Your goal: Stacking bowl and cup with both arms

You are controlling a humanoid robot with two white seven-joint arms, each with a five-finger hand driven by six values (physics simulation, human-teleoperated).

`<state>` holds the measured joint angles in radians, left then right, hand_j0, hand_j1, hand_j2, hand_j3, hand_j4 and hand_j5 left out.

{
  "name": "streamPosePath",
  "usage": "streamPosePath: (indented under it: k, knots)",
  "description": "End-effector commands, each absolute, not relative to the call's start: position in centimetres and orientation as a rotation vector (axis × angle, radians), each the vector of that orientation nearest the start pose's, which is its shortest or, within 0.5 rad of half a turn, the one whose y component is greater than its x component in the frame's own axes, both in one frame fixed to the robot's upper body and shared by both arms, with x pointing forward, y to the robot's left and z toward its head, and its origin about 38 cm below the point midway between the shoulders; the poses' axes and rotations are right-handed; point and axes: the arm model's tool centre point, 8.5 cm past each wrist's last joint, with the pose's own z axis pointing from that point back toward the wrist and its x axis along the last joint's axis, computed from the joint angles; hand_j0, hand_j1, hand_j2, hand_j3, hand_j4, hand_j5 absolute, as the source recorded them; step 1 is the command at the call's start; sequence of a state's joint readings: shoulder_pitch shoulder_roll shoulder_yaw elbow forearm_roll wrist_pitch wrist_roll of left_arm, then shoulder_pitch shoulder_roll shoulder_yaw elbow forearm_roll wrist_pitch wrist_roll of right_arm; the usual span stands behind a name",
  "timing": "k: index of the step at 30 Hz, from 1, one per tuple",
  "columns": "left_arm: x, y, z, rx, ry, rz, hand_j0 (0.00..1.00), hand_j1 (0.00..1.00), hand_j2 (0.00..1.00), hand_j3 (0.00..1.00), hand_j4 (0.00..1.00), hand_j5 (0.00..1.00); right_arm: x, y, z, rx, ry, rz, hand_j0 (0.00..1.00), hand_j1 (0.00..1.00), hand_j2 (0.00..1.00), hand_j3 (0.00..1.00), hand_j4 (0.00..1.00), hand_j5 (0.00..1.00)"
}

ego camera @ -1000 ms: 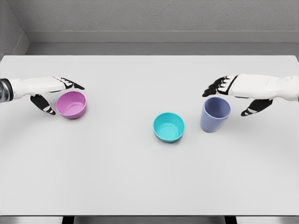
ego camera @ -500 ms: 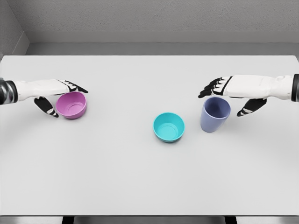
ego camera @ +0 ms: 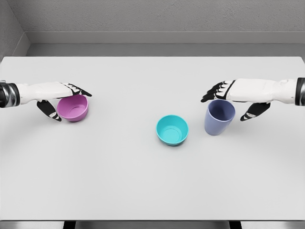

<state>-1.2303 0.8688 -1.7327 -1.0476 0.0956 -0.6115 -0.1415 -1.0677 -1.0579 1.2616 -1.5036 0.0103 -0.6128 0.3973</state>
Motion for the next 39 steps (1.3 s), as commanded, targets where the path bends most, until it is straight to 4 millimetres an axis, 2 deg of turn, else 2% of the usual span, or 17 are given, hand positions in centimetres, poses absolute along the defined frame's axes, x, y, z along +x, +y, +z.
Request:
streamPosePath:
  k: [1, 13, 19, 22, 24, 30, 39]
  knots:
    - [47.3, 35.3, 16.8, 0.243, -1.216, -1.904, 1.00, 1.00, 1.00, 1.00, 1.00, 1.00, 41.8, -30.8, 24.6, -0.141, -1.399, 2.116, 1.00, 1.00, 1.00, 1.00, 1.00, 1.00]
    - [47.4, 34.8, 16.8, 0.234, -1.214, -1.918, 1.00, 1.00, 1.00, 1.00, 1.00, 1.00, 42.4, -30.6, 23.7, -0.129, -1.375, 2.115, 1.00, 1.00, 1.00, 1.00, 1.00, 1.00]
    - [47.5, 34.4, 16.8, 0.229, -1.213, -1.926, 1.00, 1.00, 1.00, 1.00, 1.00, 1.00, 42.6, -29.9, 23.5, -0.114, -1.382, 2.120, 1.00, 1.00, 1.00, 1.00, 1.00, 1.00]
    - [47.3, 34.1, 16.2, 0.197, -1.166, -1.960, 0.70, 0.70, 0.70, 0.70, 0.70, 0.70, 42.7, -29.7, 23.4, -0.110, -1.385, 2.121, 1.00, 1.00, 1.00, 1.00, 1.00, 1.00]
    - [47.3, 33.9, 16.0, 0.183, -1.147, -1.975, 0.59, 0.59, 0.59, 0.59, 0.59, 0.59, 42.7, -29.7, 23.3, -0.109, -1.381, 2.122, 1.00, 1.00, 1.00, 1.00, 1.00, 1.00]
    - [47.3, 33.8, 16.0, 0.181, -1.142, -1.980, 0.58, 0.58, 0.58, 0.58, 0.58, 0.58, 42.9, -30.0, 22.8, -0.108, -1.367, 2.112, 1.00, 1.00, 1.00, 1.00, 1.00, 1.00]
    - [48.2, 33.3, 17.9, 0.213, -1.179, -1.987, 0.58, 0.58, 0.58, 0.58, 0.58, 0.58, 42.9, -30.1, 22.9, -0.110, -1.367, 2.110, 1.00, 1.00, 1.00, 1.00, 1.00, 1.00]
